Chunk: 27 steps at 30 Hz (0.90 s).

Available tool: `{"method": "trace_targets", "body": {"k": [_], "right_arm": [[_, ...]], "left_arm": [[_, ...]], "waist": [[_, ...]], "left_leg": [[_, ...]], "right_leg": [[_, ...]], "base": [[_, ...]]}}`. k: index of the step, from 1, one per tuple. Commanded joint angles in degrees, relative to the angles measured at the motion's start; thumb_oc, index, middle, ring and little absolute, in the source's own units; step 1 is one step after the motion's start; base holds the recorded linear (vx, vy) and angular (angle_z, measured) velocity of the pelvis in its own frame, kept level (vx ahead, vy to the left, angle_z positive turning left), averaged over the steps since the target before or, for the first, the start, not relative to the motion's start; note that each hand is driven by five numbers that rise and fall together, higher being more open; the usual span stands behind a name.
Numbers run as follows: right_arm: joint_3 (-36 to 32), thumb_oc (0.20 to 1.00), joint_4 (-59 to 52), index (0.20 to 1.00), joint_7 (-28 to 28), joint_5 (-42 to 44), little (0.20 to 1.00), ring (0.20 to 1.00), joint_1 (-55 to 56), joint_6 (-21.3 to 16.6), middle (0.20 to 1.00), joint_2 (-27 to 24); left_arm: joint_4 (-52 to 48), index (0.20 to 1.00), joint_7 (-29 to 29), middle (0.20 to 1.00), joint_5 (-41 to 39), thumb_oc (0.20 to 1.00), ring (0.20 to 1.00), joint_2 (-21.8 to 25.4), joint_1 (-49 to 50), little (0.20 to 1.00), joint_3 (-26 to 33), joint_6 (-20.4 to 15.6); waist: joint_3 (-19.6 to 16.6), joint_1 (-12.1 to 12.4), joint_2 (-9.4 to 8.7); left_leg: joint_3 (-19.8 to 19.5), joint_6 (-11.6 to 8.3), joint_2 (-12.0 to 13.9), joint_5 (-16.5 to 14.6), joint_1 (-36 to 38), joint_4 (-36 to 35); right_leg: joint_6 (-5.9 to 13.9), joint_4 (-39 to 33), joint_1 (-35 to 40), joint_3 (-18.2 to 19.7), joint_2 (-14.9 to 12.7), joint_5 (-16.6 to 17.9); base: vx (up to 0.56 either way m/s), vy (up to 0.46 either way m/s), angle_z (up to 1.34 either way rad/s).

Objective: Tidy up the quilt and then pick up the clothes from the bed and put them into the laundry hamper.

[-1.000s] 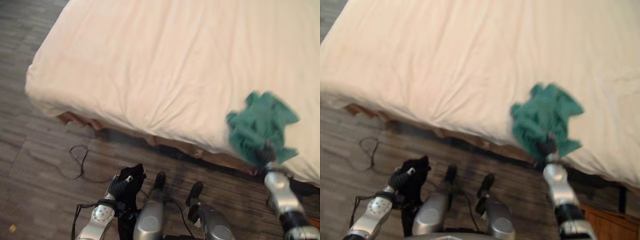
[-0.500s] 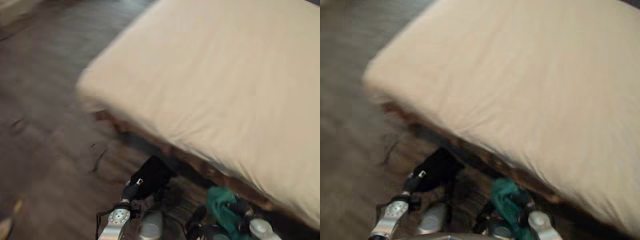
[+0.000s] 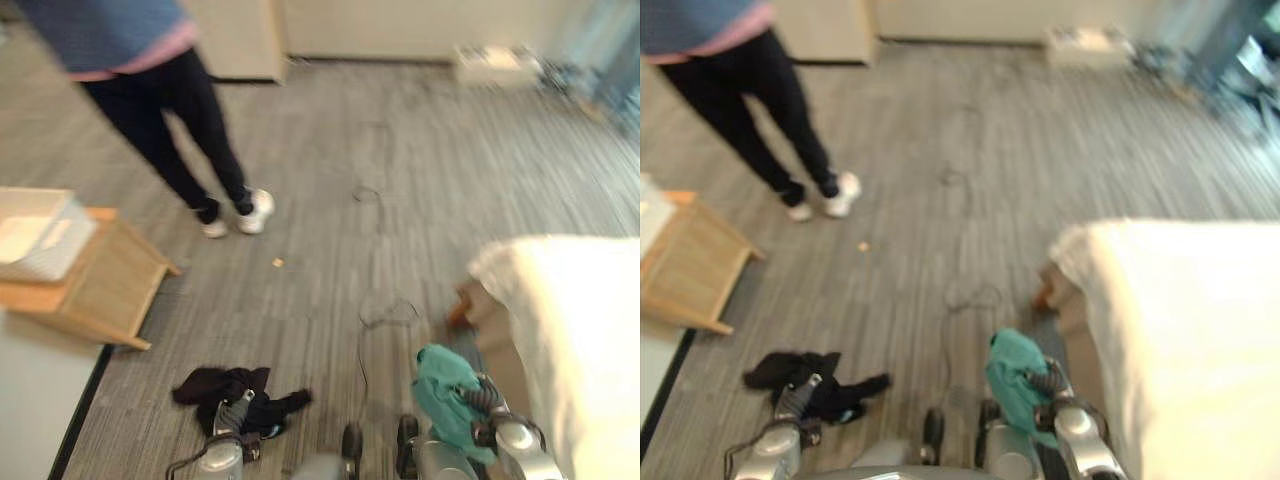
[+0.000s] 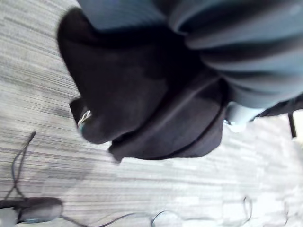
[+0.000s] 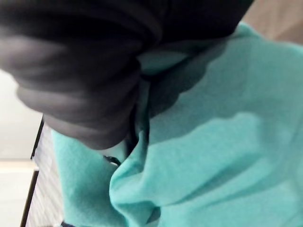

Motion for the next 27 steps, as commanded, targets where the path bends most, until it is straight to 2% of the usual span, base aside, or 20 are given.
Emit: {"method": "trace_targets", "body": {"k": [1, 3, 4, 7, 10, 11, 12, 13, 14, 15, 16, 17, 18, 19, 20, 21, 23, 24, 25, 27], "right_arm": [[-1.5, 0.200, -2.0, 0.200, 0.7, 3.3, 0.200, 0.200, -2.2, -1.6, 0.200, -2.0], [-2.0, 0.200, -1.1, 0.200, 1.0, 3.8, 0.200, 0.200, -2.4, -1.5, 0.200, -2.1], [5.8, 0.200, 25.2, 0.200, -4.6, -7.2, 0.200, 0.200, -7.1, 2.0, 0.200, -2.7], [5.6, 0.200, 24.9, 0.200, -4.4, -6.6, 0.200, 0.200, -7.7, 2.2, 0.200, -2.8], [5.6, 0.200, 24.6, 0.200, -3.7, -6.7, 0.200, 0.200, -7.3, 1.9, 0.200, -3.2], [5.5, 0.200, 24.3, 0.200, -3.7, -7.0, 0.200, 0.200, -7.4, 1.6, 0.200, -4.0], [5.5, 0.200, 24.3, 0.200, -3.7, -7.0, 0.200, 0.200, -7.5, 1.6, 0.200, -4.0], [5.0, 0.200, 23.4, 0.200, -4.2, -6.4, 0.200, 0.200, -8.0, 1.1, 0.200, -4.4], [5.0, 0.200, 23.4, 0.200, -4.2, -6.4, 0.200, 0.200, -8.0, 1.1, 0.200, -4.4], [4.7, 0.200, 22.9, 0.200, -4.5, -5.9, 0.200, 0.200, -8.9, 1.2, 0.200, -4.7], [4.6, 0.200, 22.7, 0.200, -4.8, -5.5, 0.200, 0.200, -9.8, 1.5, 0.200, -5.7], [5.0, 0.200, 21.9, 0.200, -4.8, -5.8, 0.200, 0.200, -9.2, 1.5, 0.200, -6.0], [5.1, 0.200, 21.6, 0.200, -4.7, -6.0, 0.200, 0.200, -8.8, 1.4, 0.200, -5.8], [5.3, 0.200, 21.6, 0.200, -4.9, -6.5, 0.200, 0.200, -8.8, 1.2, 0.200, -5.7], [5.7, 0.200, 22.1, 0.200, -5.2, -7.5, 0.200, 0.200, -9.3, 1.1, 0.200, -5.6], [6.0, 0.200, 22.5, 0.200, -5.3, -8.3, 0.200, 0.200, -11.2, 1.4, 0.200, -5.6], [6.5, 0.200, 23.0, 0.200, -4.8, -9.1, 0.200, 0.200, -12.1, 1.7, 0.200, -4.8], [6.6, 0.200, 23.4, 0.200, -4.6, -9.3, 0.200, 0.200, -12.4, 1.8, 0.200, -4.0], [6.6, 0.200, 24.4, 0.200, -4.5, -9.6, 0.200, 0.200, -12.3, 1.9, 0.200, -2.9], [5.9, 0.200, 25.8, 0.200, -4.3, -9.9, 0.200, 0.200, -11.9, 2.6, 0.200, -2.0]], "left_arm": [[-0.5, 0.200, -1.0, 0.200, 0.0, 0.200, 0.200, 0.8, -1.3, 0.200, 0.8, -1.2], [0.8, 0.200, -0.9, 0.200, -0.2, 0.200, 0.200, 0.0, -0.7, 0.200, 1.2, -1.6], [23.1, 0.200, -0.4, 0.200, 12.9, 0.200, 0.200, -6.3, -12.0, 0.200, -12.5, 2.7], [22.5, 0.200, -0.4, 0.200, 11.9, 0.200, 0.200, -6.1, -12.3, 0.200, -12.1, 2.8], [23.0, 0.200, -0.6, 0.200, 11.7, 0.200, 0.200, -5.6, -11.1, 0.200, -10.9, 2.5], [22.9, 0.200, -1.3, 0.200, 11.7, 0.200, 0.200, -5.3, -10.4, 0.200, -10.7, 2.5], [22.9, 0.200, -1.3, 0.200, 11.7, 0.200, 0.200, -5.3, -10.4, 0.200, -10.7, 2.5], [22.1, 0.200, -1.5, 0.200, 11.4, 0.200, 0.200, -4.9, -10.8, 0.200, -10.6, 2.3], [22.1, 0.200, -1.5, 0.200, 11.4, 0.200, 0.200, -4.9, -10.9, 0.200, -10.6, 2.4], [21.4, 0.200, -1.2, 0.200, 11.0, 0.200, 0.200, -4.9, -11.3, 0.200, -10.5, 2.5], [20.6, 0.200, -0.7, 0.200, 9.9, 0.200, 0.200, -4.6, -11.7, 0.200, -10.1, 2.4], [20.0, 0.200, -0.8, 0.200, 9.2, 0.200, 0.200, -4.2, -10.8, 0.200, -8.8, 2.2], [20.0, 0.200, -1.0, 0.200, 9.1, 0.200, 0.200, -4.2, -10.2, 0.200, -8.3, 2.2], [20.1, 0.200, -0.9, 0.200, 9.2, 0.200, 0.200, -4.3, -9.3, 0.200, -7.8, 2.2], [20.2, 0.200, -0.7, 0.200, 8.9, 0.200, 0.200, -4.7, -8.7, 0.200, -6.9, 2.2], [19.9, 0.200, -0.3, 0.200, 7.9, 0.200, 0.200, -3.9, -8.9, 0.200, -5.5, 2.1], [20.5, 0.200, -0.5, 0.200, 6.5, 0.200, 0.200, -3.6, -9.1, 0.200, -4.2, 2.2], [20.9, 0.200, -0.3, 0.200, 5.6, 0.200, 0.200, -3.2, -9.3, 0.200, -3.1, 2.1], [21.8, 0.200, -0.4, 0.200, 5.3, 0.200, 0.200, -2.9, -9.4, 0.200, -2.3, 2.4], [22.9, 0.200, 0.1, 0.200, 6.2, 0.200, 0.200, -2.7, -9.7, 0.200, -2.7, 2.8]], "waist": [[2.3, 0.1, -0.13], [1.1, 0.2, 0.47], [1.6, 1.3, 5.14], [2.0, 0.8, 5.62], [2.5, 1.4, 5.76], [4.4, 2.7, 5.40], [4.2, 2.7, 5.41], [5.4, 3.8, 5.30], [5.4, 3.7, 5.39], [6.3, 4.5, 5.39], [6.7, 6.0, 4.80], [5.8, 7.6, 4.32], [5.1, 8.4, 4.40], [4.5, 9.4, 4.44], [3.8, 10.7, 4.45], [3.7, 12.2, 3.04], [3.1, 13.3, 1.94], [2.7, 14.3, 1.12], [1.9, 15.9, -0.53], [1.9, 16.6, -2.62]], "left_leg": [[-3.0, -6.99, 5.5, -3.7, -5.2, 2.4], [-2.5, -6.98, 5.7, -3.7, -4.6, 2.1], [-6.8, -6.60, 5.5, -1.5, -2.0, -3.5], [-7.1, -6.62, 5.7, -1.8, -2.4, -3.5], [-6.1, -7.04, 6.1, -2.2, -1.5, -2.4], [-3.6, -8.86, 5.1, -3.7, -5.8, 9.5], [-3.7, -8.85, 5.1, -3.7, -6.1, 9.8], [-3.0, -10.43, 4.6, -1.2, -10.2, 16.3], [-3.1, -10.44, 4.6, -1.4, -10.6, 16.8], [-2.4, -11.21, 4.4, 1.2, -14.8, 23.1], [-0.5, -10.59, 4.1, 1.7, -19.2, 26.9], [2.4, -8.79, 2.6, -1.2, -22.9, 22.7], [3.0, -8.11, 2.2, -1.0, -23.1, 18.2], [3.5, -7.92, 2.4, 0.9, -23.4, 13.0], [7.3, -8.24, 4.2, 3.1, -26.4, 4.9], [10.5, -7.77, 5.4, 3.0, -28.5, 1.0], [10.4, -7.18, 5.0, 4.0, -27.8, 0.6], [9.8, -6.44, 4.8, 5.3, -27.4, 1.6], [8.8, -5.55, 4.0, 6.7, -27.2, 2.8], [8.0, -3.19, 1.8, 5.0, -25.0, 4.9]], "right_leg": [[3.06, -10.5, 11.1, -2.8, -0.9, 0.6], [3.16, -12.7, 12.0, -2.6, -0.5, 1.4], [0.59, -16.7, 17.4, -5.0, 2.5, -1.9], [-0.06, -13.6, 15.4, -4.4, 2.7, -3.0], [-0.42, -15.8, 16.7, -4.6, 2.8, -2.6], [-0.76, -17.0, 17.8, -4.6, 2.3, -3.1], [-0.75, -17.0, 17.6, -4.7, 2.3, -3.0], [-1.16, -17.0, 18.5, -5.1, 2.2, -3.7], [-1.18, -17.0, 18.4, -5.1, 2.3, -3.7], [-1.77, -17.0, 19.1, -5.8, 2.2, -4.1], [-2.56, -17.0, 20.9, -6.6, 2.4, -5.8], [-2.36, -17.0, 22.8, -6.9, 3.1, -8.3], [-2.09, -17.0, 23.5, -6.7, 3.7, -9.4], [-1.93, -17.0, 24.5, -6.6, 4.6, -10.6], [-1.63, -17.0, 26.7, -7.2, 5.8, -13.1], [-0.80, -17.0, 29.4, -7.5, 5.4, -14.1], [-0.29, -16.1, 31.5, -7.4, 5.2, -14.4], [0.25, -14.0, 31.8, -7.3, 4.7, -14.1], [1.81, -9.6, 31.4, -7.0, 3.9, -11.6], [7.56, 4.7, 27.8, -7.7, 0.6, 0.2]], "base": [[0.19, -0.083, 1.86], [0.14, -0.014, 0.78], [0.07, -0.011, -0.12], [0.08, -0.053, 0.05], [0.09, -0.068, 0.05], [0.02, -0.065, -0.07], [-0.01, -0.090, -0.17], [-0.01, -0.040, -0.34], [0.01, -0.085, -0.20], [0.18, -0.146, -0.15], [0.50, -0.194, -0.15], [0.65, -0.138, -0.16], [0.67, -0.025, 0.23], [0.70, 0.062, 0.55], [0.94, 0.107, 0.63], [0.76, 0.099, 0.10], [0.59, 0.098, -0.05], [0.81, 0.153, -0.12], [0.75, 0.147, -0.32], [0.59, 0.163, -0.35]]}}
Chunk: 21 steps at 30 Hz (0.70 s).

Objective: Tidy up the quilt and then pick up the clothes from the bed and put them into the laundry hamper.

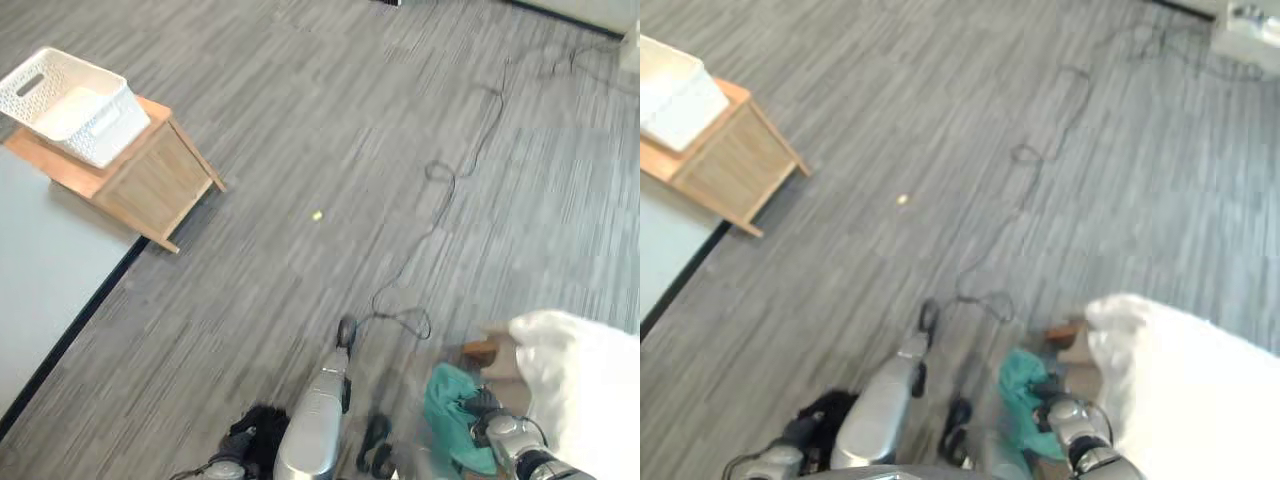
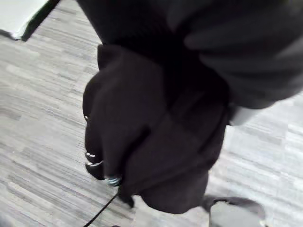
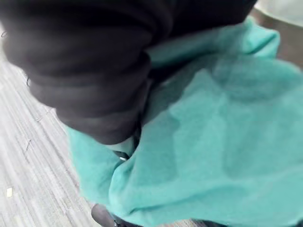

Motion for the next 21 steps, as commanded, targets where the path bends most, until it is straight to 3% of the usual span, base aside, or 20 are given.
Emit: {"method": "trace_targets", "body": {"k": [1, 2, 3, 5, 8, 9, 10, 11, 12, 13, 14, 15, 16, 17, 18, 19, 20, 21], "right_arm": [[1.2, 0.200, -2.3, 0.200, 0.3, -1.9, 0.200, 0.200, 2.7, 0.2, 0.200, -2.9], [1.3, 0.200, -2.1, 0.200, 1.0, -2.2, 0.200, 0.200, 3.3, 0.4, 0.200, -2.8], [1.5, 0.200, -2.2, 0.200, 1.3, -2.6, 0.200, 0.200, 2.8, 0.3, 0.200, -2.9], [2.0, 0.200, -2.0, 0.200, 1.6, -3.1, 0.200, 0.200, 2.4, 0.2, 0.200, -2.5], [3.1, 0.200, -3.2, 0.200, 2.3, -3.0, 0.200, 0.200, 2.7, 0.0, 0.200, -2.4], [3.1, 0.200, -3.5, 0.200, 2.3, -2.8, 0.200, 0.200, 2.6, 0.1, 0.200, -2.7], [3.1, 0.200, -3.5, 0.200, 2.3, -2.8, 0.200, 0.200, 2.5, 0.1, 0.200, -2.7], [2.8, 0.200, -3.3, 0.200, 2.6, -2.5, 0.200, 0.200, 2.6, 0.3, 0.200, -3.0], [2.7, 0.200, -3.2, 0.200, 3.2, -2.6, 0.200, 0.200, 3.4, 0.3, 0.200, -3.4], [2.8, 0.200, -3.1, 0.200, 3.2, -3.0, 0.200, 0.200, 4.0, 0.6, 0.200, -3.1], [3.8, 0.200, -2.9, 0.200, 3.8, -3.4, 0.200, 0.200, 4.2, 0.7, 0.200, -2.8], [3.8, 0.200, -2.9, 0.200, 3.8, -3.4, 0.200, 0.200, 4.2, 0.7, 0.200, -2.8], [3.8, 0.200, -2.9, 0.200, 3.4, -3.7, 0.200, 0.200, 3.5, 0.8, 0.200, -2.7], [3.9, 0.200, -3.2, 0.200, 3.1, -2.9, 0.200, 0.200, 2.7, 0.7, 0.200, -2.5], [4.1, 0.200, -3.9, 0.200, 2.8, -2.1, 0.200, 0.200, 2.2, 0.4, 0.200, -2.7], [4.5, 0.200, -4.3, 0.200, 3.1, -0.8, 0.200, 0.200, 1.2, 0.3, 0.200, -3.2], [4.3, 0.200, -4.5, 0.200, 3.2, -0.9, 0.200, 0.200, 0.9, 0.4, 0.200, -3.5], [4.1, 0.200, -3.7, 0.200, 3.2, -0.7, 0.200, 0.200, 1.1, 0.3, 0.200, -3.9]], "left_arm": [[-1.5, 0.200, 1.2, 0.200, -0.9, 0.200, 0.200, 0.1, -1.1, 0.200, -2.9, -1.6], [-1.2, 0.200, 1.3, 0.200, 0.7, 0.200, 0.200, 0.5, -1.0, 0.200, -3.1, -1.1], [-1.1, 0.200, 1.4, 0.200, 0.3, 0.200, 0.200, 0.8, -1.2, 0.200, -3.2, -1.0], [-1.4, 0.200, 1.6, 0.200, 0.6, 0.200, 0.200, 0.6, -2.3, 0.200, -4.6, -1.2], [-2.8, 0.200, 1.8, 0.200, 0.7, 0.200, 0.200, 0.1, -3.7, 0.200, -6.6, -2.0], [-2.5, 0.200, 2.5, 0.200, 1.6, 0.200, 0.200, 0.1, -4.9, 0.200, -7.4, -2.3], [-2.4, 0.200, 2.5, 0.200, 1.6, 0.200, 0.200, 0.1, -5.0, 0.200, -7.4, -2.3], [-1.7, 0.200, 2.6, 0.200, 2.6, 0.200, 0.200, -0.2, -5.0, 0.200, -7.6, -2.4], [-0.7, 0.200, 2.8, 0.200, 3.2, 0.200, 0.200, 0.0, -4.3, 0.200, -7.0, -2.6], [-0.5, 0.200, 2.7, 0.200, 3.1, 0.200, 0.200, -0.9, -4.0, 0.200, -7.5, -3.2], [0.1, 0.200, 1.5, 0.200, 2.6, 0.200, 0.200, -1.0, -3.5, 0.200, -6.1, -2.6], [0.1, 0.200, 1.5, 0.200, 2.6, 0.200, 0.200, -1.0, -3.5, 0.200, -6.1, -2.6], [0.2, 0.200, 1.5, 0.200, 1.7, 0.200, 0.200, -1.5, -3.0, 0.200, -5.6, -2.3], [-0.3, 0.200, 1.4, 0.200, 1.2, 0.200, 0.200, -1.9, -2.8, 0.200, -5.5, -2.2], [-0.6, 0.200, 1.1, 0.200, 0.6, 0.200, 0.200, -2.0, -2.6, 0.200, -5.3, -2.3], [-0.2, 0.200, 0.9, 0.200, 1.2, 0.200, 0.200, -2.0, -2.2, 0.200, -5.2, -2.1], [-0.1, 0.200, 1.0, 0.200, 1.2, 0.200, 0.200, -2.1, -1.9, 0.200, -5.4, -2.0], [0.8, 0.200, 0.5, 0.200, 1.6, 0.200, 0.200, -1.8, -0.9, 0.200, -5.0, -1.8]], "waist": [[-2.1, 0.2, 0.71], [-1.7, -1.4, 1.81], [-1.7, -2.6, 3.80], [-0.5, -6.2, 6.87], [-0.1, -11.1, 7.92], [-0.4, -13.2, 7.48], [-0.4, -13.3, 7.52], [-0.6, -14.7, 7.70], [-1.1, -15.6, 7.68], [-1.6, -15.1, 6.51], [-2.8, -14.4, 6.55], [-2.9, -14.5, 6.36], [-2.5, -13.4, 6.96], [-1.0, -12.2, 6.65], [-0.1, -11.2, 5.70], [0.8, -9.5, 5.70], [0.7, -9.1, 5.16], [0.2, -7.4, 5.73]], "left_leg": [[-1.5, 3.20, -4.2, 4.2, 2.4, -3.4], [-3.8, 5.48, -5.1, 0.9, 9.0, -3.4], [-6.2, 6.06, -4.4, 0.3, 13.4, -5.4], [-12.2, 5.96, -3.3, -0.7, 22.2, -9.4], [-18.3, 3.86, -2.8, -4.2, 30.0, -10.9], [-21.7, 1.84, -1.9, -7.4, 33.7, -11.6], [-21.8, 1.83, -1.9, -7.4, 33.7, -11.6], [-23.5, 1.27, -1.5, -9.6, 35.7, -11.4], [-24.3, 0.93, -1.2, -12.0, 37.2, -9.7], [-24.5, 0.59, -1.3, -13.9, 37.7, -7.2], [-24.3, -0.96, 0.1, -12.0, 37.5, 1.9], [-24.4, -0.94, -0.2, -11.8, 37.2, 1.9], [-23.9, -1.92, 0.0, -7.6, 34.8, 11.2], [-21.5, -2.60, -0.5, -2.8, 27.9, 23.1], [-19.4, -2.01, -1.8, -1.1, 22.8, 30.9], [-16.4, -1.80, -4.8, -3.7, 17.6, 37.7], [-14.0, -1.84, -5.4, -4.0, 14.7, 40.3], [-11.8, -1.67, -6.4, -6.0, 12.2, 35.5]], "right_leg": [[16.47, 3.9, 15.8, -2.1, -3.6, 13.3], [17.60, 20.0, 9.5, -2.5, -6.6, 24.2], [16.26, 27.3, 4.6, -2.5, -6.2, 24.0], [13.86, 28.8, -2.6, -4.8, -5.2, 16.7], [11.39, 13.3, -9.1, -5.3, -4.8, 12.1], [11.81, -6.1, -10.0, -2.2, -5.1, 14.4], [11.82, -6.7, -9.7, -2.3, -5.0, 14.8], [12.83, -12.6, -11.5, 2.3, -4.7, 17.3], [13.91, -13.6, -13.3, 6.1, -4.5, 18.3], [14.05, -15.2, -11.7, 6.4, -4.7, 18.1], [12.18, -11.7, -10.0, 7.4, -3.6, 18.7], [12.23, -11.7, -10.2, 7.4, -3.8, 18.8], [10.57, -10.7, -7.9, 7.1, -3.1, 18.1], [9.29, -10.7, -5.5, 6.2, -3.8, 17.2], [8.38, -11.9, -3.2, 5.2, -4.5, 16.6], [7.47, -13.3, 0.6, 3.7, -3.5, 15.6], [7.61, -14.0, 2.2, 3.2, -4.1, 15.1], [7.71, -14.9, 5.3, 2.0, -3.6, 13.2]], "base": [[0.79, 0.211, 0.02], [0.85, 0.188, -0.09], [1.13, 0.217, 0.40], [0.83, 0.042, 1.41], [0.83, -0.182, 1.48], [0.73, -0.258, 1.01], [0.78, -0.265, 1.30], [0.58, -0.135, 1.69], [0.76, -0.225, 1.43], [0.95, -0.357, 1.09], [0.63, -0.277, 0.40], [0.63, -0.299, 0.47], [0.26, -0.203, 0.56], [0.39, -0.316, 0.70], [0.47, -0.380, 0.92], [0.48, -0.306, 0.77], [0.69, -0.244, 0.43], [0.42, -0.069, 0.08]]}}
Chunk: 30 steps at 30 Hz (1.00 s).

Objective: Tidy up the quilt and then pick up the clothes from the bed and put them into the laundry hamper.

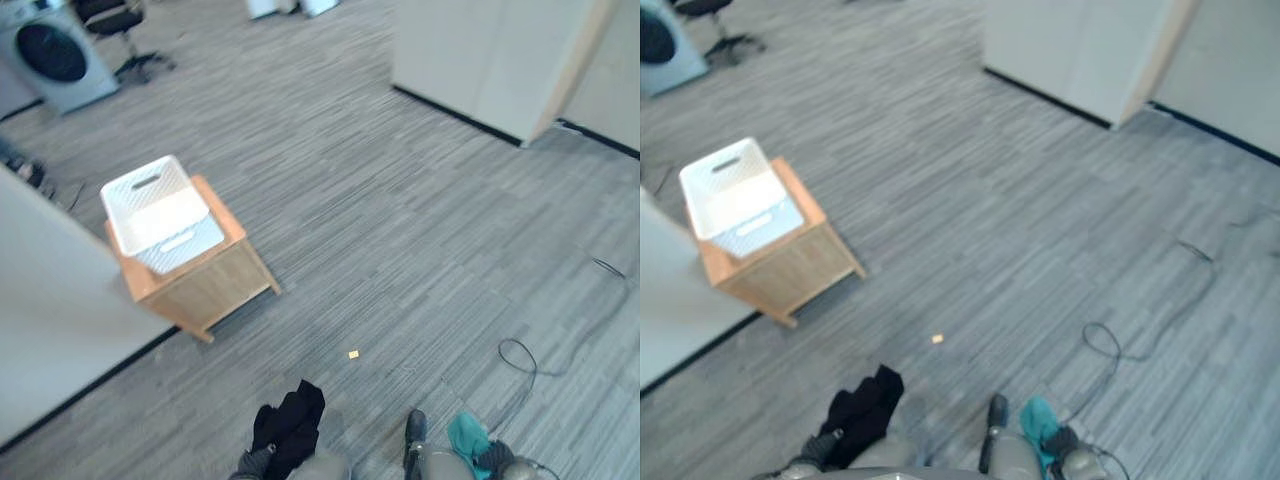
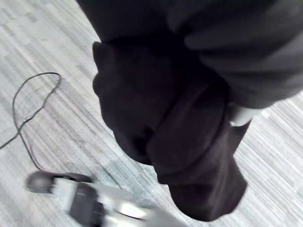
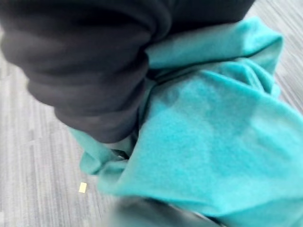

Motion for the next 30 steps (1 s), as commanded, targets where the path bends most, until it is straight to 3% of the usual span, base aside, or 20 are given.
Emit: {"method": "trace_targets", "body": {"k": [1, 4, 5, 8, 9, 11, 12, 13, 14, 16, 17, 20, 22, 24, 25, 26, 27, 28, 29, 30], "right_arm": [[0.7, 0.200, -3.1, 0.200, 0.9, 1.4, 0.200, 0.200, -3.0, -1.8, 0.200, -1.3], [0.9, 0.200, -2.7, 0.200, 0.8, 0.0, 0.200, 0.200, -2.6, -2.3, 0.200, -1.3], [0.0, 0.200, -2.5, 0.200, 0.3, -0.2, 0.200, 0.200, -3.0, -2.7, 0.200, -1.5], [-0.7, 0.200, -2.7, 0.200, 0.0, 0.4, 0.200, 0.200, -3.4, -2.9, 0.200, -1.5], [-0.5, 0.200, -2.8, 0.200, -0.1, -0.4, 0.200, 0.200, -2.9, -3.0, 0.200, -0.9], [-1.3, 0.200, -2.0, 0.200, -0.2, -0.1, 0.200, 0.200, -2.7, -2.6, 0.200, 0.2], [-1.6, 0.200, -2.1, 0.200, -0.4, -0.3, 0.200, 0.200, -2.3, -2.3, 0.200, 0.6], [-2.8, 0.200, -1.8, 0.200, -0.4, 0.5, 0.200, 0.200, -1.8, -2.4, 0.200, 0.7], [-2.4, 0.200, -2.3, 0.200, -0.3, 0.4, 0.200, 0.200, -1.5, -2.9, 0.200, 1.2], [-1.3, 0.200, -3.5, 0.200, -0.1, 1.4, 0.200, 0.200, -1.2, -3.3, 0.200, 1.7], [-1.3, 0.200, -3.5, 0.200, -0.1, 1.4, 0.200, 0.200, -1.2, -3.3, 0.200, 1.7], [-1.2, 0.200, -4.6, 0.200, -0.2, 2.2, 0.200, 0.200, -1.6, -3.2, 0.200, 1.5], [-1.9, 0.200, -2.8, 0.200, -0.1, 1.7, 0.200, 0.200, -1.2, -2.4, 0.200, 1.0], [-2.7, 0.200, -5.9, 0.200, 4.7, 4.0, 0.200, 0.200, 1.0, -2.0, 0.200, -0.9], [-1.5, 0.200, -9.0, 0.200, 2.1, 4.6, 0.200, 0.200, -1.0, -4.6, 0.200, -0.8], [-2.0, 0.200, -9.1, 0.200, 1.8, 5.2, 0.200, 0.200, -0.5, -5.2, 0.200, -0.9], [-1.8, 0.200, -9.7, 0.200, 0.9, 6.2, 0.200, 0.200, -1.9, -5.3, 0.200, -1.3], [-1.8, 0.200, -9.7, 0.200, 0.9, 6.2, 0.200, 0.200, -2.0, -5.3, 0.200, -1.3], [-1.8, 0.200, -7.9, 0.200, 0.4, 6.1, 0.200, 0.200, -2.3, -4.5, 0.200, -1.2], [-1.8, 0.200, -7.9, 0.200, 0.4, 6.1, 0.200, 0.200, -2.3, -4.5, 0.200, -1.1]], "left_arm": [[-0.9, 0.200, -0.6, 0.200, 0.2, 0.200, 0.200, 2.4, -1.2, 0.200, -0.7, 0.2], [-0.1, 0.200, -0.6, 0.200, 0.9, 0.200, 0.200, 2.8, 0.1, 0.200, 0.5, 0.3], [-0.4, 0.200, 0.1, 0.200, 1.8, 0.200, 0.200, 3.5, 0.4, 0.200, 0.9, 0.7], [-1.1, 0.200, 0.4, 0.200, 1.3, 0.200, 0.200, 4.2, 0.0, 0.200, 1.5, 0.9], [-0.9, 0.200, -0.2, 0.200, 0.8, 0.200, 0.200, 4.6, 0.2, 0.200, 1.7, 0.6], [-0.5, 0.200, 0.0, 0.200, 1.3, 0.200, 0.200, 4.7, -0.3, 0.200, 1.3, 1.1], [-0.1, 0.200, 0.4, 0.200, 2.2, 0.200, 0.200, 4.7, 0.0, 0.200, 1.0, 1.4], [0.6, 0.200, 0.6, 0.200, 2.7, 0.200, 0.200, 5.4, 0.0, 0.200, 0.8, 1.7], [0.4, 0.200, 1.2, 0.200, 2.6, 0.200, 0.200, 5.9, -1.1, 0.200, 0.2, 1.3], [-1.1, 0.200, 1.8, 0.200, 1.8, 0.200, 0.200, 6.1, -3.4, 0.200, -1.5, 0.3], [-1.1, 0.200, 1.8, 0.200, 1.8, 0.200, 0.200, 6.1, -3.4, 0.200, -1.5, 0.3], [-2.4, 0.200, 2.7, 0.200, 2.0, 0.200, 0.200, 6.1, -5.4, 0.200, -2.5, -0.4], [-1.8, 0.200, 2.7, 0.200, 3.1, 0.200, 0.200, 6.3, -5.1, 0.200, -2.5, -0.2], [-2.0, 0.200, 2.1, 0.200, 1.4, 0.200, 0.200, 6.5, -5.1, 0.200, -0.6, -0.7], [-3.3, 0.200, 3.1, 0.200, 0.7, 0.200, 0.200, 5.7, -4.9, 0.200, -1.0, -1.4], [-4.1, 0.200, 2.3, 0.200, 0.4, 0.200, 0.200, 5.7, -4.5, 0.200, -0.8, -1.6], [-5.3, 0.200, 2.6, 0.200, 0.0, 0.200, 0.200, 6.1, -5.0, 0.200, -1.3, -1.4], [-5.3, 0.200, 2.6, 0.200, 0.0, 0.200, 0.200, 6.1, -5.0, 0.200, -1.4, -1.4], [-5.7, 0.200, 2.6, 0.200, 0.3, 0.200, 0.200, 5.8, -5.0, 0.200, -2.2, -1.3], [-5.7, 0.200, 2.6, 0.200, 0.3, 0.200, 0.200, 5.8, -5.0, 0.200, -2.2, -1.3]], "waist": [[5.5, 1.6, -1.50], [3.3, 3.1, -1.72], [1.9, 3.7, -0.43], [1.2, 4.2, -1.05], [0.2, 5.2, -1.65], [0.0, 5.2, -3.27], [-0.2, 4.3, -2.66], [-0.2, 2.4, -1.18], [0.8, -1.1, 0.86], [1.7, -5.4, 1.08], [1.6, -5.5, 1.17], [1.7, -8.2, -0.85], [1.3, -8.5, -2.25], [1.0, -8.6, -3.28], [2.3, -7.4, -3.91], [3.3, -6.9, -4.52], [4.7, -6.0, -6.05], [4.8, -6.0, -5.84], [4.7, -4.9, -5.83], [4.6, -5.0, -5.95]], "left_leg": [[4.7, 3.01, -1.1, -3.8, 2.8, -17.5], [12.4, 4.36, 2.1, -5.2, -0.8, -35.9], [18.8, 4.04, 6.6, 0.3, -0.7, -51.4], [23.9, 4.23, 7.9, 1.0, -0.3, -58.0], [23.5, 5.44, 7.3, 3.0, 1.1, -59.7], [20.7, 8.25, 3.5, 2.4, 2.5, -56.9], [19.9, 9.51, 2.7, 1.3, 4.7, -56.9], [18.6, 10.38, 2.8, 0.2, 8.7, -58.5], [13.9, 10.21, 3.5, -0.5, 15.5, -62.0], [6.9, 8.36, 4.3, -2.1, 21.6, -63.7], [6.8, 8.34, 4.4, -2.0, 21.5, -63.7], [1.4, 5.53, 4.6, -6.3, 27.1, -64.6], [-0.1, 4.90, 4.4, -9.7, 28.5, -61.8], [0.7, 4.41, 4.2, -10.2, 27.8, -57.3], [2.0, 2.25, 3.3, -8.0, 22.3, -42.0], [3.9, 1.28, 3.7, -6.2, 16.8, -33.9], [10.4, 1.05, 6.0, -3.7, 8.1, -25.9], [10.3, 1.04, 6.2, -3.9, 7.8, -25.4], [16.6, 2.19, 8.9, -5.1, 4.5, -31.0], [16.6, 2.22, 8.7, -4.9, 4.4, -31.2]], "right_leg": [[8.68, -8.2, 13.4, 0.7, -3.8, -6.2], [9.46, -9.8, 19.7, -1.2, -2.9, -11.5], [9.66, -9.6, 23.9, -3.6, -1.0, -14.6], [11.14, -7.6, 26.2, -6.1, -1.8, -15.9], [12.41, -2.7, 26.9, -7.0, -2.3, -14.6], [16.05, 12.7, 24.5, -7.6, -6.6, -3.9], [15.97, 20.9, 22.2, -7.0, -8.0, 0.9], [15.39, 29.8, 16.8, -5.3, -8.5, 2.9], [13.87, 33.6, 8.9, -4.5, -7.8, -1.4], [12.07, 21.9, 2.7, -3.4, -6.0, -4.8], [12.04, 21.6, 2.7, -3.5, -5.9, -4.7], [13.51, -2.7, 1.2, 2.5, -4.0, -2.4], [13.54, -6.3, 1.5, 7.1, -3.7, -1.9], [13.18, -5.4, 2.7, 8.0, -3.5, -1.6], [11.45, -4.4, 4.9, 7.0, -3.5, -1.6], [10.82, -4.9, 6.8, 6.0, -4.2, -2.7], [9.35, -6.2, 10.1, 3.1, -5.0, -4.5], [9.34, -6.2, 10.1, 3.0, -4.8, -4.5], [9.03, -7.7, 14.1, -1.0, -4.9, -6.9], [9.05, -7.7, 14.0, -1.1, -5.0, -6.9]], "base": [[0.60, -0.084, -0.06], [0.67, 0.012, 0.12], [0.73, 0.073, 0.42], [0.62, 0.102, 0.57], [0.71, 0.200, 0.74], [0.73, 0.287, 0.53], [0.73, 0.333, 0.71], [1.01, 0.279, 1.00], [0.93, 0.137, 1.26], [0.83, -0.085, 1.61], [0.63, -0.163, 2.25], [0.59, -0.244, 1.77], [0.61, -0.247, 1.66], [0.50, -0.229, 1.48], [0.36, -0.241, 1.02], [0.53, -0.429, 0.79], [0.20, -0.254, 0.83], [0.45, -0.278, 1.11], [0.28, -0.091, 0.99], [0.46, -0.107, 0.83]]}}
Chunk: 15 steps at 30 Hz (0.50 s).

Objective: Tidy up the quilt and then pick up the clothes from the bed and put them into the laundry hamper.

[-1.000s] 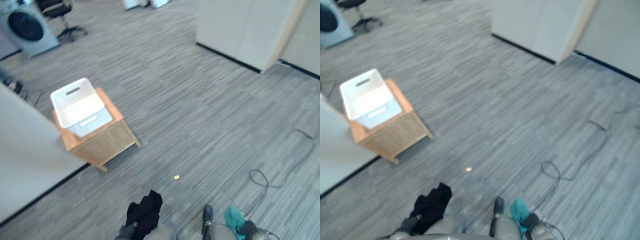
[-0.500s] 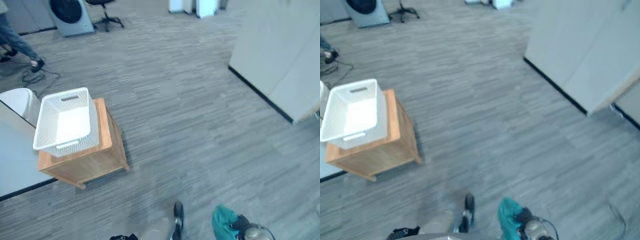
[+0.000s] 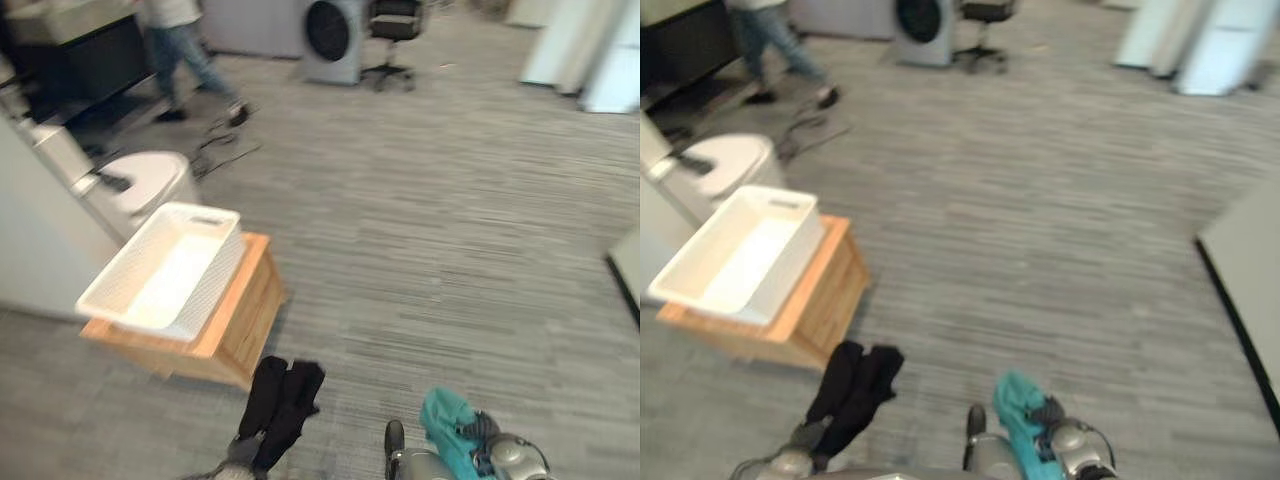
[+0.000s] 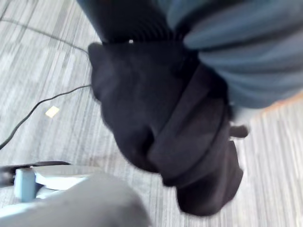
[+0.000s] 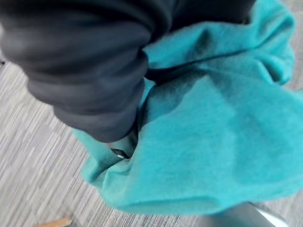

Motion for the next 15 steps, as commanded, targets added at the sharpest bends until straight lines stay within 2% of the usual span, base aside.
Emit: {"method": "trace_targets", "body": {"k": [1, 2, 3, 4, 5, 6, 7, 8, 9, 10, 11, 12, 13, 15], "right_arm": [[0.2, 0.200, -3.0, 0.200, -1.4, 1.3, 0.200, 0.200, 0.0, -1.4, 0.200, -2.0], [0.2, 0.200, -2.3, 0.200, -1.3, 1.2, 0.200, 0.200, 0.7, -1.5, 0.200, -1.7], [0.2, 0.200, -2.3, 0.200, -1.3, 1.2, 0.200, 0.200, 0.7, -1.6, 0.200, -1.7], [0.0, 0.200, -4.4, 0.200, -1.9, 0.2, 0.200, 0.200, 0.5, -0.2, 0.200, -2.3], [-0.3, 0.200, -5.9, 0.200, -1.6, -0.4, 0.200, 0.200, 1.9, -0.7, 0.200, -2.5], [-0.4, 0.200, -6.1, 0.200, -1.6, -0.5, 0.200, 0.200, 2.2, -0.6, 0.200, -2.5], [0.3, 0.200, -3.3, 0.200, -1.3, -2.0, 0.200, 0.200, 3.4, -0.7, 0.200, -1.4], [1.4, 0.200, -1.4, 0.200, -0.8, -3.2, 0.200, 0.200, 3.1, -0.8, 0.200, -0.5], [1.3, 0.200, -1.1, 0.200, -0.6, -2.7, 0.200, 0.200, 2.8, -0.5, 0.200, 0.0], [0.8, 0.200, -1.1, 0.200, -1.1, -2.3, 0.200, 0.200, 2.7, -0.4, 0.200, 0.5], [1.2, 0.200, -1.5, 0.200, -1.3, -1.6, 0.200, 0.200, 2.4, -0.8, 0.200, 0.9], [1.5, 0.200, -1.9, 0.200, -1.5, -1.1, 0.200, 0.200, 2.4, -1.1, 0.200, 1.3], [1.9, 0.200, -2.1, 0.200, -1.7, -0.7, 0.200, 0.200, 2.4, -1.2, 0.200, 1.6], [2.5, 0.200, -2.2, 0.200, -2.2, 0.4, 0.200, 0.200, 2.2, -1.6, 0.200, 2.1]], "left_arm": [[-1.3, 0.200, 1.3, 0.200, 0.5, 0.200, 0.200, 2.1, -2.1, 0.200, -0.9, -0.8], [-1.5, 0.200, 1.1, 0.200, 1.5, 0.200, 0.200, 2.2, -1.2, 0.200, -1.2, -0.5], [-1.6, 0.200, 1.1, 0.200, 1.5, 0.200, 0.200, 2.2, -1.1, 0.200, -1.2, -0.5], [-2.1, 0.200, 0.8, 0.200, 1.7, 0.200, 0.200, 2.5, -0.5, 0.200, -1.0, -0.1], [-2.5, 0.200, 1.1, 0.200, 2.1, 0.200, 0.200, 2.6, -0.9, 0.200, -1.0, 0.0], [-2.6, 0.200, 1.1, 0.200, 2.2, 0.200, 0.200, 2.7, -0.7, 0.200, -1.0, 0.0], [-1.5, 0.200, 1.2, 0.200, 3.0, 0.200, 0.200, 2.5, -0.3, 0.200, -1.0, -0.1], [0.3, 0.200, 1.7, 0.200, 3.5, 0.200, 0.200, 2.1, -0.5, 0.200, -1.9, 0.1], [0.3, 0.200, 1.8, 0.200, 3.5, 0.200, 0.200, 2.4, -0.8, 0.200, -2.3, 0.3], [0.0, 0.200, 1.8, 0.200, 4.1, 0.200, 0.200, 3.1, -0.7, 0.200, -2.7, 0.1], [0.0, 0.200, 2.0, 0.200, 4.0, 0.200, 0.200, 3.4, -1.1, 0.200, -2.8, -0.2], [-0.2, 0.200, 2.2, 0.200, 4.0, 0.200, 0.200, 3.5, -1.6, 0.200, -3.3, -0.4], [-0.8, 0.200, 2.5, 0.200, 4.0, 0.200, 0.200, 3.8, -2.0, 0.200, -3.8, -0.7], [-1.5, 0.200, 2.7, 0.200, 4.1, 0.200, 0.200, 4.4, -3.7, 0.200, -5.1, -1.2]], "waist": [[3.5, -1.1, 0.61], [2.3, -0.9, 1.49], [2.4, -0.9, 1.39], [1.8, -1.6, 1.57], [1.6, -2.0, 1.48], [1.6, -2.1, 1.35], [0.6, -2.8, 1.46], [0.7, -2.7, 1.14], [1.7, -3.6, 1.47], [2.4, -3.9, 2.03], [3.2, -4.6, 2.70], [3.9, -5.2, 3.05], [4.6, -5.7, 2.88], [5.4, -6.6, 2.33]], "left_leg": [[9.1, 3.79, -0.4, 1.6, 1.5, -18.9], [14.0, 3.25, 1.4, 4.1, 1.4, -28.3], [14.5, 3.68, 1.3, 5.4, 1.7, -29.3], [18.4, 2.66, 2.2, 7.0, 3.1, -34.8], [20.8, 2.89, 2.9, 7.5, 2.6, -36.0], [20.6, 2.95, 2.6, 7.4, 2.8, -36.2], [20.3, 4.59, 1.2, 6.9, 5.9, -39.0], [15.6, 7.82, -3.8, 4.4, 9.5, -39.3], [15.2, 9.42, -4.2, 4.7, 11.0, -39.9], [13.3, 10.20, -4.2, 4.6, 12.0, -40.6], [11.1, 10.06, -3.7, 4.6, 13.9, -42.4], [8.9, 9.77, -3.6, 4.8, 15.2, -43.4], [6.4, 9.18, -3.4, 4.9, 16.1, -44.0], [1.4, 7.86, -3.5, 4.7, 17.4, -44.8]], "right_leg": [[5.03, -3.4, 11.7, -3.1, -1.7, -10.8], [5.66, -3.3, 14.7, -5.5, -0.8, -13.4], [5.53, -3.2, 14.4, -5.9, -1.0, -13.0], [6.22, -2.4, 15.8, -7.6, -0.9, -14.5], [6.37, -1.5, 16.4, -8.5, -0.7, -14.6], [6.51, -1.3, 16.6, -8.7, -1.0, -14.9], [7.59, 6.7, 16.3, -10.6, -2.6, -15.2], [10.16, 22.7, 12.4, -10.3, -7.4, -9.6], [10.40, 30.8, 8.6, -7.5, -8.3, -2.8], [10.36, 36.3, 4.5, -3.9, -7.7, -1.7], [9.10, 39.0, 0.6, -0.9, -5.6, -3.2], [8.17, 38.9, -2.5, 1.2, -3.5, -5.2], [7.71, 35.4, -4.2, 2.5, -1.7, -6.8], [7.24, 23.8, -4.4, 4.0, 0.0, -9.1]], "base": [[0.53, 0.013, 0.82], [0.49, 0.014, 0.79], [0.53, 0.048, 0.79], [0.29, 0.008, 0.69], [0.34, 0.013, 0.83], [0.44, 0.122, 0.95], [0.69, 0.385, 0.84], [0.77, 0.462, 1.01], [0.52, 0.355, 0.65], [0.28, 0.103, 0.59], [0.28, -0.005, 0.44], [0.32, -0.085, 1.36], [0.35, -0.154, 1.94], [0.40, -0.247, 2.10]]}}
